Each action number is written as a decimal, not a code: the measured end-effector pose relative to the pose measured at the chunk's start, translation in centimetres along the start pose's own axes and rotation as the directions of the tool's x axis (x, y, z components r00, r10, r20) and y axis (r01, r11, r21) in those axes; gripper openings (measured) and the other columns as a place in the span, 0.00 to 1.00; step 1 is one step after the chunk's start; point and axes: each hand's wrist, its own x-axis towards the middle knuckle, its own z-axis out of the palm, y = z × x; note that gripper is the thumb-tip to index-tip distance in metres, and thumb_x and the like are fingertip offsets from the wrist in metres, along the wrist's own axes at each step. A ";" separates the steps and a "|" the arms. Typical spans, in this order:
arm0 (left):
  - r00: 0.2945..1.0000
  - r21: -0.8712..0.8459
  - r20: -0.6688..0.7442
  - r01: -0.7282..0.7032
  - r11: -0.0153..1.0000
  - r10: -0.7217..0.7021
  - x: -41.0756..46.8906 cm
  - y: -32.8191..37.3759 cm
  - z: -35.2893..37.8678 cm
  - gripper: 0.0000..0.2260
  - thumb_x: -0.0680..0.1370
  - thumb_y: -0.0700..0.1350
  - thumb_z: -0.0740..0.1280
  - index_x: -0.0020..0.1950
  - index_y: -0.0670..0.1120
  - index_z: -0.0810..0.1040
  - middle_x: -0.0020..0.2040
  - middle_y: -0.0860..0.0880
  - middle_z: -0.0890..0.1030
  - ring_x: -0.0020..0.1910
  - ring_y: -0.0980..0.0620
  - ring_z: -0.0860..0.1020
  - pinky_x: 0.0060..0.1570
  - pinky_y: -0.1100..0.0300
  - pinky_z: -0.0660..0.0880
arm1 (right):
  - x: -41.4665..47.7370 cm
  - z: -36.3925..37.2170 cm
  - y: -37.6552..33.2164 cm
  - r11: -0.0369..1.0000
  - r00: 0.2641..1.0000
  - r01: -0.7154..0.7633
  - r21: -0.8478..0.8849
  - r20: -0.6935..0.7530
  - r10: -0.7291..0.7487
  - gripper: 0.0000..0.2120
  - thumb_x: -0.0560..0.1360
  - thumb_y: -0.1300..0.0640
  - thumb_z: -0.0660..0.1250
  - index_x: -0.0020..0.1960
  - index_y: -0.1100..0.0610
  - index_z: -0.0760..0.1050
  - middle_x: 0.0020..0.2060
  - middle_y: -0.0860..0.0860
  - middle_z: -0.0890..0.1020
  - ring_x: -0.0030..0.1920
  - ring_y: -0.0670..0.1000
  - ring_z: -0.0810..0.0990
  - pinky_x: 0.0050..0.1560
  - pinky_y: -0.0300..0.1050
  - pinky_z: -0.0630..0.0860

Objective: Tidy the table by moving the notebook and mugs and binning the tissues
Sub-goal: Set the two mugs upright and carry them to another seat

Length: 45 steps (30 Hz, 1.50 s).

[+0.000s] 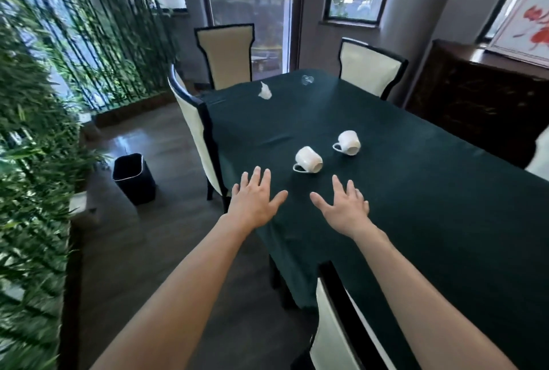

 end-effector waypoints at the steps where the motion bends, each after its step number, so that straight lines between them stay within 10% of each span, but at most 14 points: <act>1: 1.000 -0.009 0.008 0.006 1.000 -0.006 1.0 -0.4 0.1 0.37 0.83 0.67 0.52 0.85 0.48 0.47 0.86 0.46 0.48 0.84 0.40 0.47 0.80 0.41 0.51 | 1.1 0.1 -0.5 1.000 1.000 0.004 -0.016 0.006 -0.004 0.45 0.76 0.25 0.51 0.84 0.46 0.43 0.84 0.58 0.46 0.83 0.61 0.45 0.79 0.63 0.44; 25: 0.948 -0.455 0.308 0.068 0.888 0.086 29.9 -14.1 -0.1 0.34 0.83 0.65 0.54 0.84 0.47 0.54 0.83 0.43 0.62 0.81 0.44 0.61 0.77 0.49 0.59 | 26.0 5.3 -14.4 0.972 0.975 -0.221 -0.081 0.014 0.222 0.43 0.79 0.33 0.59 0.84 0.51 0.45 0.83 0.53 0.54 0.82 0.61 0.52 0.78 0.64 0.53; 40: 0.822 -0.506 0.547 0.174 0.845 0.158 39.1 -6.6 6.7 0.28 0.83 0.65 0.52 0.73 0.50 0.74 0.66 0.48 0.79 0.56 0.50 0.74 0.55 0.55 0.69 | 32.8 6.7 -7.7 0.935 0.937 -0.343 0.087 -0.034 0.347 0.42 0.78 0.51 0.70 0.83 0.58 0.49 0.83 0.58 0.53 0.82 0.58 0.57 0.77 0.53 0.62; 45: 0.793 -0.493 0.603 0.288 0.821 0.084 41.7 -4.1 9.1 0.27 0.81 0.67 0.52 0.66 0.50 0.78 0.57 0.46 0.82 0.53 0.47 0.78 0.63 0.48 0.77 | 36.5 8.1 -5.4 0.943 0.942 -0.319 0.095 -0.076 0.326 0.43 0.77 0.54 0.72 0.83 0.58 0.50 0.83 0.59 0.54 0.83 0.58 0.53 0.79 0.53 0.59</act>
